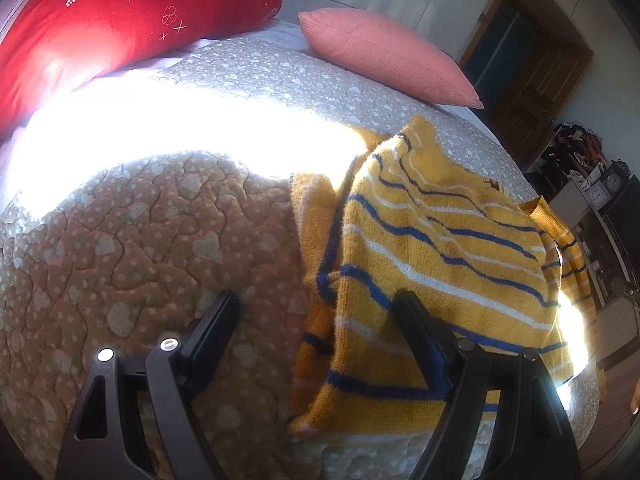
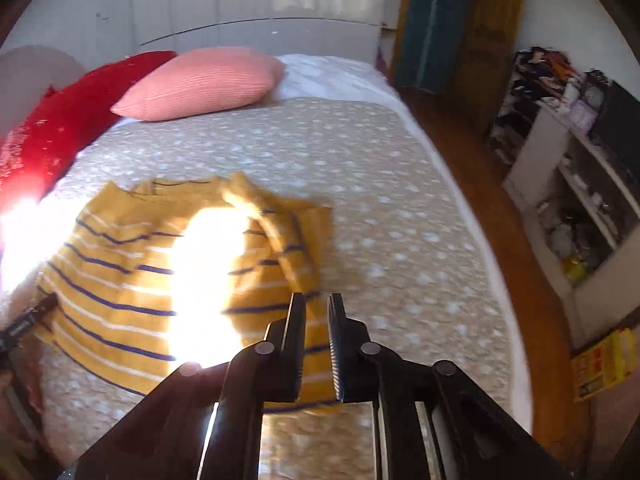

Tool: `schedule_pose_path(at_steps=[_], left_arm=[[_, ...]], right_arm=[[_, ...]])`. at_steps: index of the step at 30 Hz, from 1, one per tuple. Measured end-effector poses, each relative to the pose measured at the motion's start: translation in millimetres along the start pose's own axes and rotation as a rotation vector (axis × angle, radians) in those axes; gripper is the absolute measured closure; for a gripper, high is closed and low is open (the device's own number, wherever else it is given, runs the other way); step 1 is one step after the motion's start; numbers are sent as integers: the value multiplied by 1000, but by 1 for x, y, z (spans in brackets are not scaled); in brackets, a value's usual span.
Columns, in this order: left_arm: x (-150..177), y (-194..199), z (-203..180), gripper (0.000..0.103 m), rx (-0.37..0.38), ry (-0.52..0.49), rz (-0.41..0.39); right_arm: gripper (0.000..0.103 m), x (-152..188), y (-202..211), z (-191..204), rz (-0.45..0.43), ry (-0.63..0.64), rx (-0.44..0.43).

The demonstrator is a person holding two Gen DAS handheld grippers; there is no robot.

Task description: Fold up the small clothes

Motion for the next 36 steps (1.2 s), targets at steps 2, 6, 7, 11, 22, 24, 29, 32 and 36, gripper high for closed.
schedule_pose_path(at_steps=[2,6,7,11,22,24,29,32,36], left_arm=[[0,0,0,22,5,3,-1],[0,-1,0,22,12,5,-1],[-1,-1,0,22,13,5,-1],[-1,1,0,22,26,10,0],[-15,45,36,18,45,120,-55],[-11,41,45,17,49,159,-36],[-5,34,30,17,91,127,-44],[9,19,13,28,215,163,13],[17,18,13,83,265,203,54]], right_arm=[[76,-13,-23,28,18,24,-52],[76,-36,-76,60,68,12,-65],[73,-41,-92,60,96,13,-63],[72,-52,-144,6,190,-66,160],[39,-74,-64,-32,11,-201,169],[39,-76,-42,5,-5,-162,66],[32,-66,-14,132,47,14,-191],[32,-47,-18,214,146,126,-312],[32,-25,-45,295,256,265,-341]])
Point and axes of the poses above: each gripper's, at about its wrist camera, not at the fingertips, and y roughly against the way its jaws point, z to its left, x to its underside, the point moved 8 cm from there along -y, roughly the way its jaws point, and after that the axes turned 8 degrees about x, right-handed, at the moved point
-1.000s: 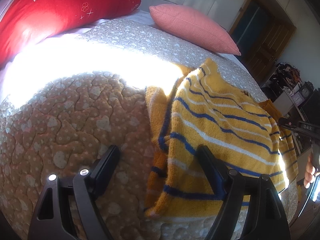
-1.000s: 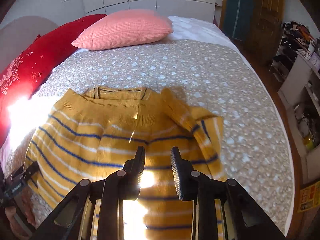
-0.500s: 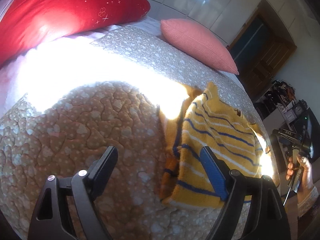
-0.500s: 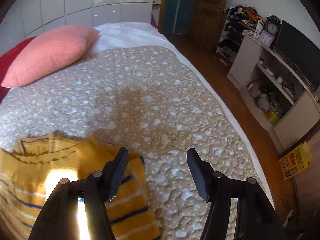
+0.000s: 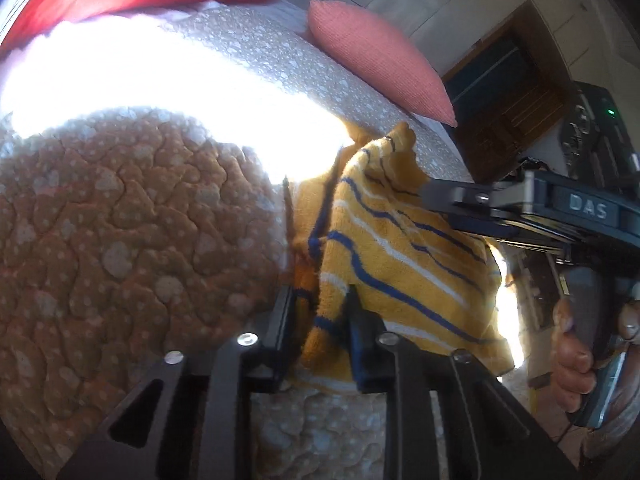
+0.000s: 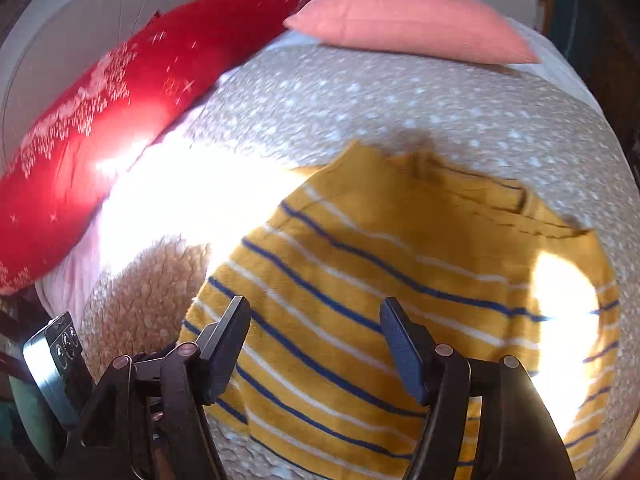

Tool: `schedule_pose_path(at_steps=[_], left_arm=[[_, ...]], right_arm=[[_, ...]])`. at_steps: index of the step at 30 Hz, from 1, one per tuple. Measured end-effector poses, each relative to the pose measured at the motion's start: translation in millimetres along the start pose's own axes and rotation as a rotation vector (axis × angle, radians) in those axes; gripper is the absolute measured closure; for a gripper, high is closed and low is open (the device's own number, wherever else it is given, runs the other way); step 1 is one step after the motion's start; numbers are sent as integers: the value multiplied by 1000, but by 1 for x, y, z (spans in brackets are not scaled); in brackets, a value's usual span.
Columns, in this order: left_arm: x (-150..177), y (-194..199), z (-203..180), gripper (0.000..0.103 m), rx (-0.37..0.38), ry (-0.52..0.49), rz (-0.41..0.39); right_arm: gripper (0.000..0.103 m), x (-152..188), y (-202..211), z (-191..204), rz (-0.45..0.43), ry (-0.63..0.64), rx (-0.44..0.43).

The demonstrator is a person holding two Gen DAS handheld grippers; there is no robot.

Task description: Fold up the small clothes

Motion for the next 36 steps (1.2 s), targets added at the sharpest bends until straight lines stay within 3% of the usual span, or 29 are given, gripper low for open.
schedule_pose_path(at_steps=[3,7,11,13,15,16,19,20,24,29,32,36], left_arm=[[2,10,9,78,38,56,21],[-2,35,16,65,21,50,-11],[-11,63,31,59,-65,39,-81],[-15,69,42,59,-66,80,-92],[-22,71,51,59,-53,118,-100],[-24,73,53,59,-58,127,-107],[-28,75,55,59,-93,122,-130],[-27,74,56,58,-101,120,-133],[-26,59,43,56,-122,82,-125],[-20,44,24,56,-111,32,-95],[-17,30,15,56,-93,19,-67],[-13,14,5,56,-97,-10,-43]], right_arm=[[32,-8,-36,24,97,-18,-29],[28,-21,-52,44,102,-46,-3],[19,-21,-67,64,119,66,154],[21,-17,-74,71,114,143,247],[37,-15,-75,72,83,181,320],[55,-13,-73,70,69,192,349],[89,-12,-51,62,10,171,304],[90,-11,-38,54,-16,152,285],[91,-5,22,-3,-128,53,263],[92,24,81,-136,-198,-191,256],[92,53,89,-211,-202,-354,244],[92,89,74,-279,-176,-498,243]])
Point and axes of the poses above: each gripper's, at about its wrist camera, not at the fingertips, and y roughly against the way its jaws point, z to its left, x to its underside, the point moved 8 cm from there along -y, roughly the way its jaws point, and after that the axes turned 8 degrees about x, right-handed, at the moved point
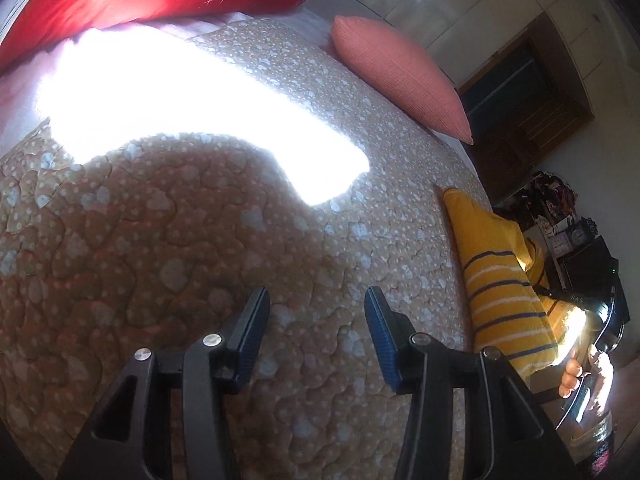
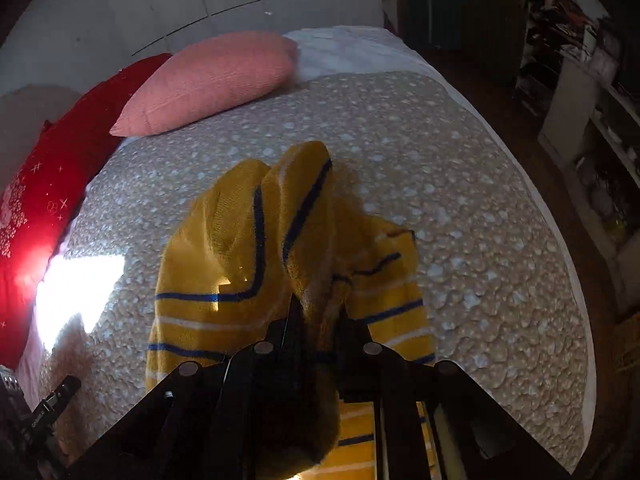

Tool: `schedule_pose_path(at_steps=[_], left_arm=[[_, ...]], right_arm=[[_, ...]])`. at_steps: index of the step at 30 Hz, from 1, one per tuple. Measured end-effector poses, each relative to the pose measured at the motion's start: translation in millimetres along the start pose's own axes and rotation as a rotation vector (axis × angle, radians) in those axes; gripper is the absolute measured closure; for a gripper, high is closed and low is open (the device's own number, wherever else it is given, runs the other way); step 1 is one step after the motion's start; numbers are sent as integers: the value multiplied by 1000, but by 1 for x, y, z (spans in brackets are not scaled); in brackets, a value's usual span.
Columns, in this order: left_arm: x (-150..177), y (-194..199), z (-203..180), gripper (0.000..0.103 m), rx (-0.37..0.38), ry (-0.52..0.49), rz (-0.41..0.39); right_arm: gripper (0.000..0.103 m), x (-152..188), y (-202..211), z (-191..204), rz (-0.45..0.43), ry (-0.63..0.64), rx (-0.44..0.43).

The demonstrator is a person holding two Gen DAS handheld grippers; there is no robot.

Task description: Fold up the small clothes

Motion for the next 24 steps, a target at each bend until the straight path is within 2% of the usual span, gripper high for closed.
schedule_pose_path(at_steps=[3,7,8,10,14,17,20,22,24], left_arm=[[5,-5,-11,56,5,-23,11],[6,-13,-24,54,30,-41,31],[7,-15,-27,54,33,-45,34],[7,-18,-30,54,38,-49,40],[10,-26,-38,49,38,-68,52],[12,-32,-42,45,31,-79,57],[15,-35,-45,43,-2,-108,53],[17,-36,-48,42,-25,-137,51],[20,-34,-49,42,-32,-158,54]], right_arm=[[92,2,-15,-22,13,-68,-17],[90,5,-24,-30,25,-62,-45],[81,6,-27,-30,36,-47,-38],[70,5,-23,-45,8,-61,35],[63,4,9,-75,-38,-186,28],[63,5,44,-65,-77,-189,-79],[63,13,77,-32,-131,-143,-202],[63,24,83,-5,-116,-94,-299],[63,41,72,9,-65,-77,-318]])
Point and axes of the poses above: each gripper's, at about its wrist camera, not at the fingertips, and y roughly against the way its jaws point, z to its left, x to its underside, the point moved 8 cm from there along -y, roughly the way its jaws point, and after that the axes turned 8 degrees about x, right-handed, at the moved point
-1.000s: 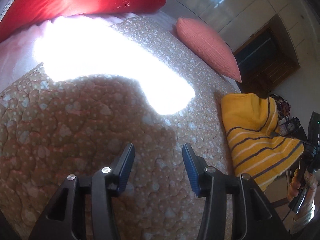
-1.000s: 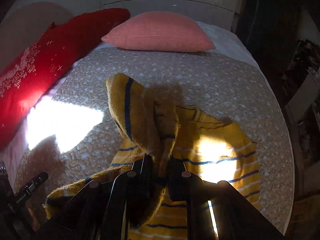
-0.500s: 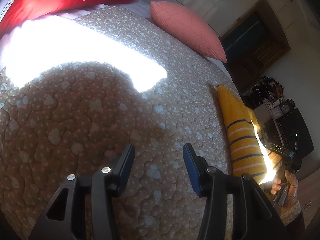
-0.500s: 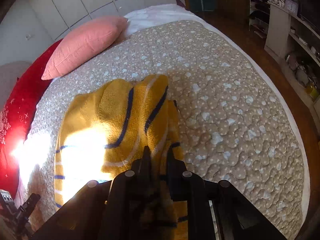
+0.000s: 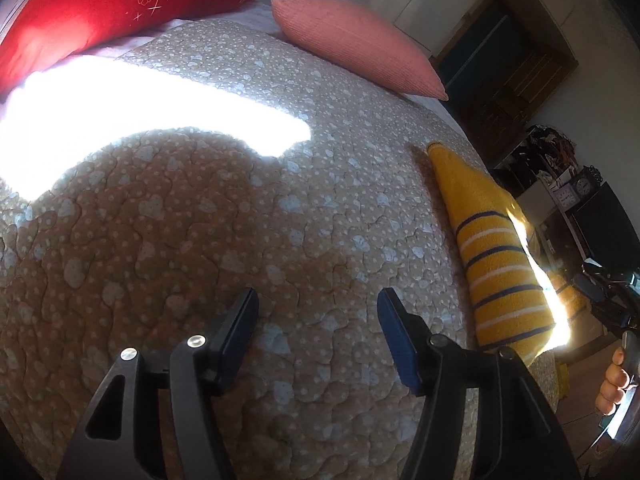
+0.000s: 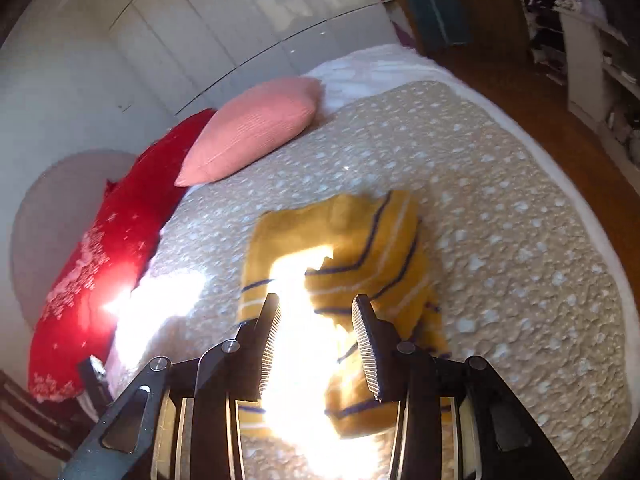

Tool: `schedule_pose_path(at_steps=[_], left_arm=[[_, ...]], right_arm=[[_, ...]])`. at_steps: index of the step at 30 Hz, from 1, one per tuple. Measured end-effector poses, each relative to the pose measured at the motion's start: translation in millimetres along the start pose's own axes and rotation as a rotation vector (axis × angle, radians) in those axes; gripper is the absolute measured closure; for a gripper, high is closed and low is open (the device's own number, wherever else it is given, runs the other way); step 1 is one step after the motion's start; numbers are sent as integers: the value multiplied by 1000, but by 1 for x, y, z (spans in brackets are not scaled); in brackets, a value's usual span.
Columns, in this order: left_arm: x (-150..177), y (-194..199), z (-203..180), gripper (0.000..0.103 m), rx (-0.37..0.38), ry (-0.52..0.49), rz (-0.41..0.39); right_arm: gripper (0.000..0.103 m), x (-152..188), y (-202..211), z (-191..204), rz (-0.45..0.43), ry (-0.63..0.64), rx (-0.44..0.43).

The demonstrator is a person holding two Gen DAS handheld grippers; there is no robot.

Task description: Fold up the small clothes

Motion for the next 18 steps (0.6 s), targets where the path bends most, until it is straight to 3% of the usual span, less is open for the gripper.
schedule_pose_path(at_steps=[4,5,7,12,16,18], left_arm=[[1,1,0,41,20,4,13],[1,1,1,41,22,6,16],[1,1,1,41,30,14,21],[1,-4,-1,35,30,12,28],[3,-8,-6,33,-9,-41,27],[4,-10,-7,32,-24,-63,29]], right_arm=[[64,41,-43,-67,112,-100,205],[55,52,-49,-83,153,-145,248],[54,52,-39,-87,123,-194,214],[53,-12,2,-30,-91,-24,260],[53,-57,-37,7,-40,-16,123],[57,-71,-75,6,10,-54,112]])
Point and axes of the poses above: each gripper's, at about its wrist camera, not at the fingertips, and y roughly against the way its jaws point, z to its left, x to its underside, the point moved 8 cm from there along -y, roughly the way its jaws point, and after that the axes turned 8 degrees about x, right-handed, at the moved point
